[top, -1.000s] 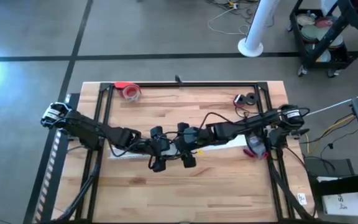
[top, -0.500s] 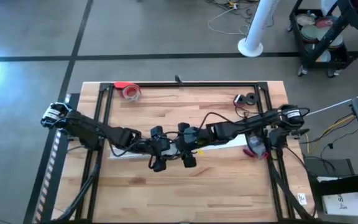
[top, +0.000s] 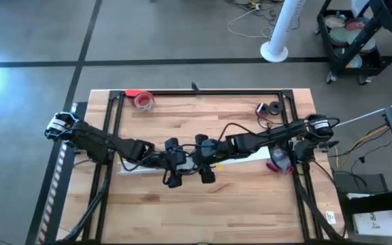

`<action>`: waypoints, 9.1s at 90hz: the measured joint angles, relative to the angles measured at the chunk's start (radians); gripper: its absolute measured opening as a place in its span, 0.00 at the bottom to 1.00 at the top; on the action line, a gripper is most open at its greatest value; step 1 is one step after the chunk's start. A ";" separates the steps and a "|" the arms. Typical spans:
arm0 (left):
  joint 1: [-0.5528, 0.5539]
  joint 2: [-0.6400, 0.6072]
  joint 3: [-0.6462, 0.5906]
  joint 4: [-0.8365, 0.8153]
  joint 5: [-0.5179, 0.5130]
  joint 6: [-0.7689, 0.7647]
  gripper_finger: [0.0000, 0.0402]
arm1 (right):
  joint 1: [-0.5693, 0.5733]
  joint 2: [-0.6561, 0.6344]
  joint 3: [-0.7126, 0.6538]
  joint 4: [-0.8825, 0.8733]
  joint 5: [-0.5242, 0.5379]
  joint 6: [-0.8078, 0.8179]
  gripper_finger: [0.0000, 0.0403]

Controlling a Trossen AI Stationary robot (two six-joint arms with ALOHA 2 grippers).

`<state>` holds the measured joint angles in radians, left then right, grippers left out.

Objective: Ziptie cables
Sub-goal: Close the white cable duct

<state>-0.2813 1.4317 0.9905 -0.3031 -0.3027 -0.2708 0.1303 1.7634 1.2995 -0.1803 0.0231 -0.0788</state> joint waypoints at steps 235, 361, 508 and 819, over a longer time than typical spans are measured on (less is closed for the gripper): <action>0.040 0.152 -0.500 0.479 0.021 0.215 0.56 | -0.075 0.135 -0.103 0.024 0.071 -0.146 0.54; 0.040 0.153 -0.496 0.546 0.005 0.201 0.57 | -0.098 0.267 0.012 0.106 -0.083 -0.109 0.54; -0.082 -0.009 -0.621 0.361 -0.012 -0.095 0.54 | -0.098 0.288 0.070 0.018 -0.067 -0.014 0.55; -0.143 -0.102 -0.661 0.340 -0.012 -0.249 0.62 | -0.099 0.331 0.165 -0.086 -0.120 -0.084 0.55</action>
<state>-0.4240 1.3293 0.3297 0.0365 -0.3144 -0.5201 0.0314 2.0946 1.4644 -0.2665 -0.0968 -0.1625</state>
